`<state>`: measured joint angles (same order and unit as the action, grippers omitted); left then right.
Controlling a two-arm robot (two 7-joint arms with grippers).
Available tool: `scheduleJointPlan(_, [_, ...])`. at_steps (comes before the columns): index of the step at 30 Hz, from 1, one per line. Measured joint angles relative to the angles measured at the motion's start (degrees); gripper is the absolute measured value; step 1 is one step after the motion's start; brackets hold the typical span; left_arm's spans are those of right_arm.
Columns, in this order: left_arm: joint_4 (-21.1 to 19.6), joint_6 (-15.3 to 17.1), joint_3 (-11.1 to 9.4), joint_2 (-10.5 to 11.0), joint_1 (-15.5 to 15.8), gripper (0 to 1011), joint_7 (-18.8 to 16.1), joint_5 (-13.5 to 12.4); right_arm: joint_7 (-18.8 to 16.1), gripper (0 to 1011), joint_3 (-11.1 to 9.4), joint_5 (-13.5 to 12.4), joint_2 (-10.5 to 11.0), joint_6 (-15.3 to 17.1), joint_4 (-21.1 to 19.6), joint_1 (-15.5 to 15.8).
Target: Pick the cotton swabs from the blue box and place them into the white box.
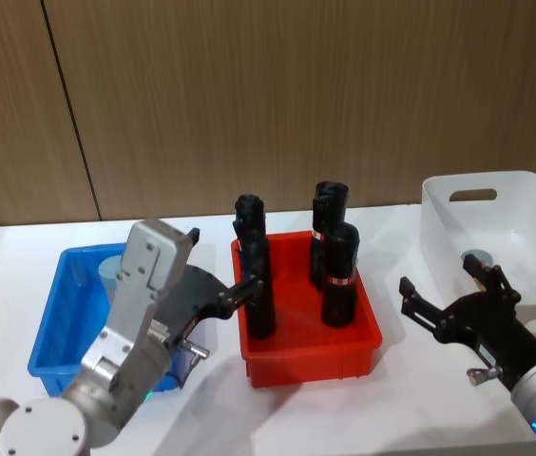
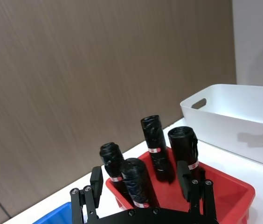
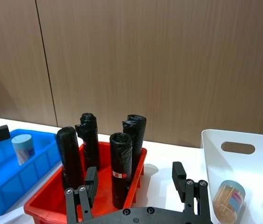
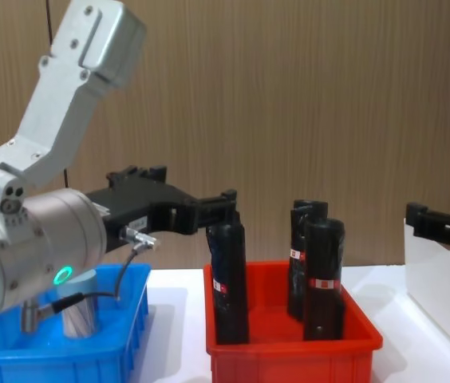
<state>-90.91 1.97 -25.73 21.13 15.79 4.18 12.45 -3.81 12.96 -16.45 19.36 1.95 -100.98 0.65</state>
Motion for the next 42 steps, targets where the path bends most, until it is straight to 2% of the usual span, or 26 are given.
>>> scheduleJointPlan(6, [-1.9, -1.0, -0.3, 0.6, -1.8, 1003, -2.9, -0.8, 0.0, 1002, 0.0, 0.0, 0.0, 0.0, -0.2, 0.2])
scheduleJointPlan(10, [-2.3, -1.2, -0.3, 0.8, -2.2, 1003, -3.5, -1.0, 0.0, 1002, 0.0, 0.0, 0.0, 0.0, -0.3, 0.2])
scheduleJointPlan(27, [-2.3, -1.2, -0.3, 0.8, -2.2, 1003, -3.6, -1.0, -0.5, 1002, 0.0, 0.3, -0.1, 0.0, 0.2, -0.2])
scheduleJointPlan(38, [-2.3, -1.2, -0.3, 0.8, -2.2, 1003, -3.6, -1.0, -4.0, 1002, -0.1, 1.0, -0.8, 0.2, 3.4, -2.7])
scheduleJointPlan(42, [-2.3, -1.2, -0.3, 0.8, -2.2, 1003, -3.6, -1.0, -6.7, 1002, -0.2, 1.1, -1.2, 0.2, 5.6, -4.6])
